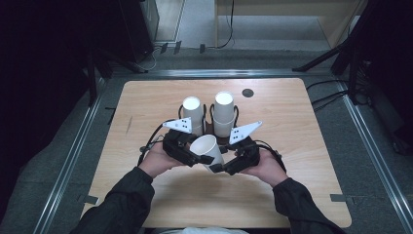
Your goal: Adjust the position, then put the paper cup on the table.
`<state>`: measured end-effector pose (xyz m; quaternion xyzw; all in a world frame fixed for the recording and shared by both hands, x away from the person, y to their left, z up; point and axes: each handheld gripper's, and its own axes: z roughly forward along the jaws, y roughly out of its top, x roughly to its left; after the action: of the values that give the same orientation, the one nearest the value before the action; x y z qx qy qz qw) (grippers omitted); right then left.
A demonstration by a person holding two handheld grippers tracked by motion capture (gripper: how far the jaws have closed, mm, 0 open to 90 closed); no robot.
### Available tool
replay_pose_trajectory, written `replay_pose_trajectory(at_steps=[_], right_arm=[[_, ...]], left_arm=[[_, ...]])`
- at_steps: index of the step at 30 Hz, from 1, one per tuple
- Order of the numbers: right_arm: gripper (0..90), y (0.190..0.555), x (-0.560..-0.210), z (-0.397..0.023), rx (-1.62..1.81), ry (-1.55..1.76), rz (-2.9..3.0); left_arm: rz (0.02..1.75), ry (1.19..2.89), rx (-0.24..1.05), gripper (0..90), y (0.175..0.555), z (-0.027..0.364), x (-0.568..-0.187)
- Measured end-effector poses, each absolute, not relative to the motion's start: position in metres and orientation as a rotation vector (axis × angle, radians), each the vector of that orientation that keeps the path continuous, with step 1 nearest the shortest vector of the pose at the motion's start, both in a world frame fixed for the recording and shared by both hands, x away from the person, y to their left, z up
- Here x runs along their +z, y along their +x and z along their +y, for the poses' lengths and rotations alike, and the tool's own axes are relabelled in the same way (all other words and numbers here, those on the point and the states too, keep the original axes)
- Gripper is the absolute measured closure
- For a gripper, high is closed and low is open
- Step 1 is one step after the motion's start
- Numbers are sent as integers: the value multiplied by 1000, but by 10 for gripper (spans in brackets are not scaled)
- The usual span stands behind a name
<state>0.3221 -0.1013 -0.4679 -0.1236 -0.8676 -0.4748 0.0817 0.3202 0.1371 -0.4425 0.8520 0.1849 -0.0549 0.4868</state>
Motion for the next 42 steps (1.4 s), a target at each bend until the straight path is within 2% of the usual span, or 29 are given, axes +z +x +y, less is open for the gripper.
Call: replay_pose_trajectory(at_steps=[1,8,24,42], right_arm=[[240,322,-468,-101,-1407,-378,-2596],[214,320,-470,-103,-1371,-417,-2664],[212,316,-468,-112,-1359,-443,-2733],[212,319,-468,-130,-1353,-553,-2800]], left_arm=[[451,2075,-128,236,320,138,-442],[471,2079,-108,238,324,144,-440],[482,2113,-81,238,327,157,-436],[504,2242,1,238,331,169,-439]])
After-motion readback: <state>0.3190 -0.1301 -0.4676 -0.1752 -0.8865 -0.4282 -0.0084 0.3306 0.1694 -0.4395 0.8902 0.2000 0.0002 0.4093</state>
